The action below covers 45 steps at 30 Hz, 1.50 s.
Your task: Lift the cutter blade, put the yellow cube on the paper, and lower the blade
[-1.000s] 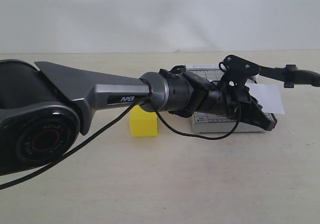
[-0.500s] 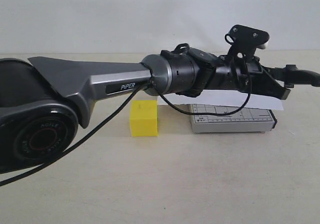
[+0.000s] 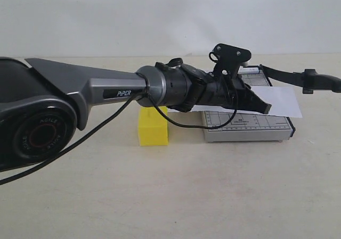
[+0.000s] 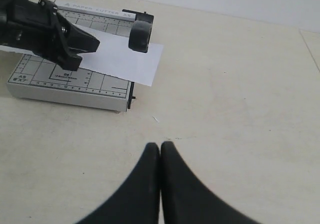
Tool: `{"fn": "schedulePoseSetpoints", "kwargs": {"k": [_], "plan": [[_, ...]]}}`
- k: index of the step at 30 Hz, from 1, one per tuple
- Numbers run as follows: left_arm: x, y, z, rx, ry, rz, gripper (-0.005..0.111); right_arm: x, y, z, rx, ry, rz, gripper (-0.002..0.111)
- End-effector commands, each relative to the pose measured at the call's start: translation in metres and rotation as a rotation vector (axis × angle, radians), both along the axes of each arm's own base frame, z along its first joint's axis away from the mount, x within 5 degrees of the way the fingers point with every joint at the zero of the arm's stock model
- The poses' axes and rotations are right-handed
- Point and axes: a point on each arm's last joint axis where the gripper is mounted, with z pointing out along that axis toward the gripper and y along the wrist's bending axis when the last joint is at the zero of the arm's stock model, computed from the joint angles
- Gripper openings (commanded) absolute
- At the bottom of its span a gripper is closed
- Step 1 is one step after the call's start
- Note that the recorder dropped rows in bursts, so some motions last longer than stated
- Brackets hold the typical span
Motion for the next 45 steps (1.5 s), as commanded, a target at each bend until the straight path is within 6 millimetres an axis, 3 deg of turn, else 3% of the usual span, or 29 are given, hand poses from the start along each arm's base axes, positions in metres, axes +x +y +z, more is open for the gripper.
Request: {"fn": "schedulePoseSetpoints", "kwargs": {"k": [1,19,21,25,28,32,39,45], "plan": [[-0.004,-0.001,-0.011,0.005,0.034,-0.018,0.004,-0.001,0.000,0.000,-0.006,-0.015,0.003,0.000],[-0.006,-0.005,-0.016,-0.007,0.057,-0.053,0.004,-0.001,0.000,0.000,-0.005,-0.011,0.003,0.000],[-0.002,-0.007,-0.007,-0.023,0.034,-0.047,0.004,-0.001,0.000,0.000,-0.003,-0.011,0.003,0.000],[0.002,-0.008,0.037,-0.107,-0.005,-0.009,0.004,-0.001,0.000,0.000,0.000,-0.010,0.003,0.000],[0.005,0.002,0.076,-0.161,-0.052,0.118,0.004,-0.001,0.000,0.000,0.000,-0.010,0.003,0.000],[-0.001,0.021,0.106,-0.190,-0.069,0.233,0.004,-0.001,0.000,0.000,0.000,-0.010,0.003,0.000],[-0.056,0.079,0.127,-0.030,-0.186,0.528,0.004,-0.001,0.000,0.000,0.000,-0.010,0.003,0.000],[-0.120,0.117,0.136,0.004,-0.118,0.538,0.004,-0.001,0.000,0.000,0.000,-0.010,0.003,0.000]]}}
